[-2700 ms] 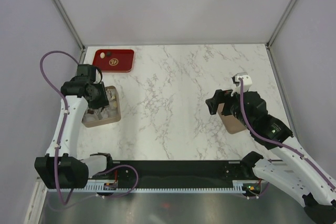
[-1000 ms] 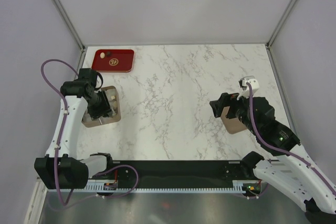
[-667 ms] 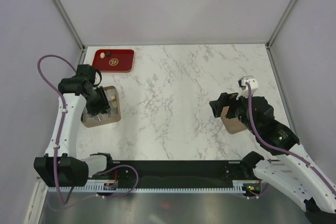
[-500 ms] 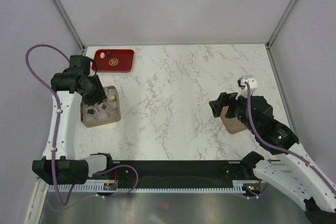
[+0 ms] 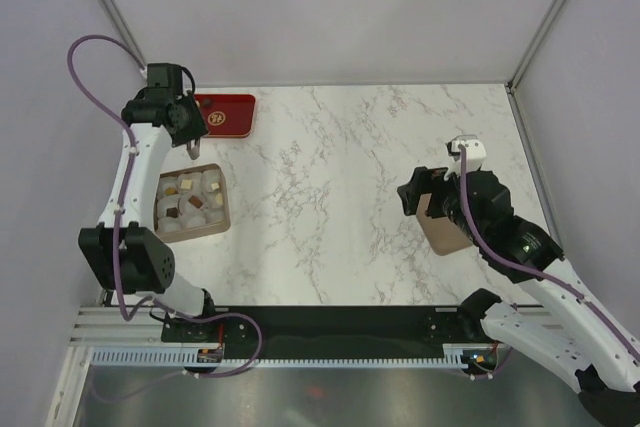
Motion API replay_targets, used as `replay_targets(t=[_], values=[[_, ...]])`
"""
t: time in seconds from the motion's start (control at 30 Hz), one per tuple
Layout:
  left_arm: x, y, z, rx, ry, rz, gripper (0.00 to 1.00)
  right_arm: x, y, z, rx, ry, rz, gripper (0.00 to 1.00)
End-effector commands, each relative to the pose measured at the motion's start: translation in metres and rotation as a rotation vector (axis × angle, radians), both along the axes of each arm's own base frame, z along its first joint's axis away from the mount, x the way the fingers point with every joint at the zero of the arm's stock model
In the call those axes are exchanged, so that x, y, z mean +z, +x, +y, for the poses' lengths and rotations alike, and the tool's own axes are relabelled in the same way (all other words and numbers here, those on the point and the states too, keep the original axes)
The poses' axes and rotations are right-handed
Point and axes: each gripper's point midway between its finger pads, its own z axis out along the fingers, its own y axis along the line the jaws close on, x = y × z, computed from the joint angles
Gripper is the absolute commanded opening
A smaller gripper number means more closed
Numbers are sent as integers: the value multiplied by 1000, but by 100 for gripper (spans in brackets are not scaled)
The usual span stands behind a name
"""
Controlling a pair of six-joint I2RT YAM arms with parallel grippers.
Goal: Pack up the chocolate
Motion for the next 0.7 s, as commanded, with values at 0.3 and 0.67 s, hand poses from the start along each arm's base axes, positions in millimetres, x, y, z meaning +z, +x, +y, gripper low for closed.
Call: replay_targets(t=[0.3, 0.67], values=[[-37, 134, 48, 42, 257, -111, 48, 8, 18, -6, -97, -27, -6, 98], [-67, 182, 73, 9, 245, -125, 47, -6, 33, 0, -124, -54, 30, 98]])
